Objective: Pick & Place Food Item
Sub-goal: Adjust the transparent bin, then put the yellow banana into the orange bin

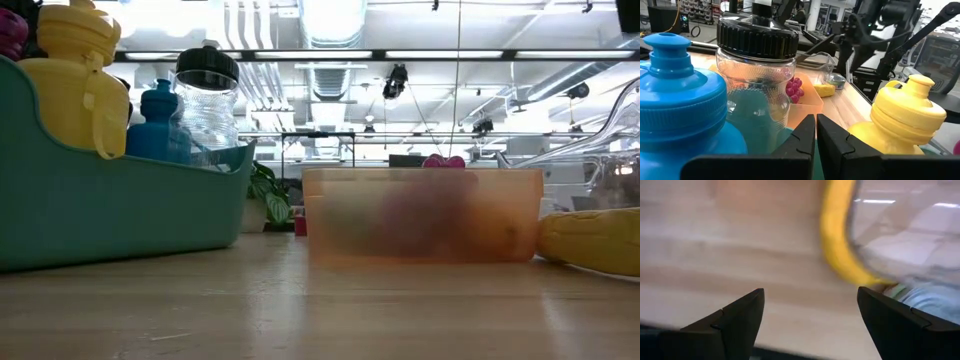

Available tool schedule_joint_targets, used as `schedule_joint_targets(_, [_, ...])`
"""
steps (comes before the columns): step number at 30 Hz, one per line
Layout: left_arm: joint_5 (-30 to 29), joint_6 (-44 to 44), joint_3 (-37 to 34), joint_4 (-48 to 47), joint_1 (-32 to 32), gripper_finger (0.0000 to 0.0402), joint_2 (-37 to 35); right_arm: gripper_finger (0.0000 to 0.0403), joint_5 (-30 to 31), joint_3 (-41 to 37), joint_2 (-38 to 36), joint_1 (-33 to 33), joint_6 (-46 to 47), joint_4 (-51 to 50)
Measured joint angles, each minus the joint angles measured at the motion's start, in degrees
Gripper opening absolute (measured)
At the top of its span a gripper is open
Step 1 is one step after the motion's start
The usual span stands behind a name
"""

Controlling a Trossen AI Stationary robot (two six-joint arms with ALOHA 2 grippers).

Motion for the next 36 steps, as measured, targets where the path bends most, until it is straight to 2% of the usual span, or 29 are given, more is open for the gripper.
schedule_joint_targets(11, [0.0, 0.0, 0.0, 0.0, 0.0, 0.0022, 0.0, 0.0315, -0.6, -5.3, -0.1, -0.2, 1.6, -6.1])
schedule_joint_targets(23, [0.0, 0.0, 0.0, 0.0, 0.0, 0.0022, 0.0, 0.0315, -0.2, -8.7, -0.3, -1.0, 3.4, -17.8])
schedule_joint_targets(27, [0.0, 0.0, 0.0, 0.0, 0.0, 0.0022, 0.0, 0.0315, 0.6, -8.6, -2.6, -1.0, 3.3, -16.3])
schedule_joint_targets(33, [0.0, 0.0, 0.0, 0.0, 0.0, 0.0022, 0.0, 0.0315, 5.0, -8.2, -7.3, -1.2, 1.5, -4.9])
schedule_joint_targets(36, [0.0, 0.0, 0.0, 0.0, 0.0, 0.0022, 0.0, 0.0315, 6.1, -8.1, -7.4, -1.9, -1.5, -1.2])
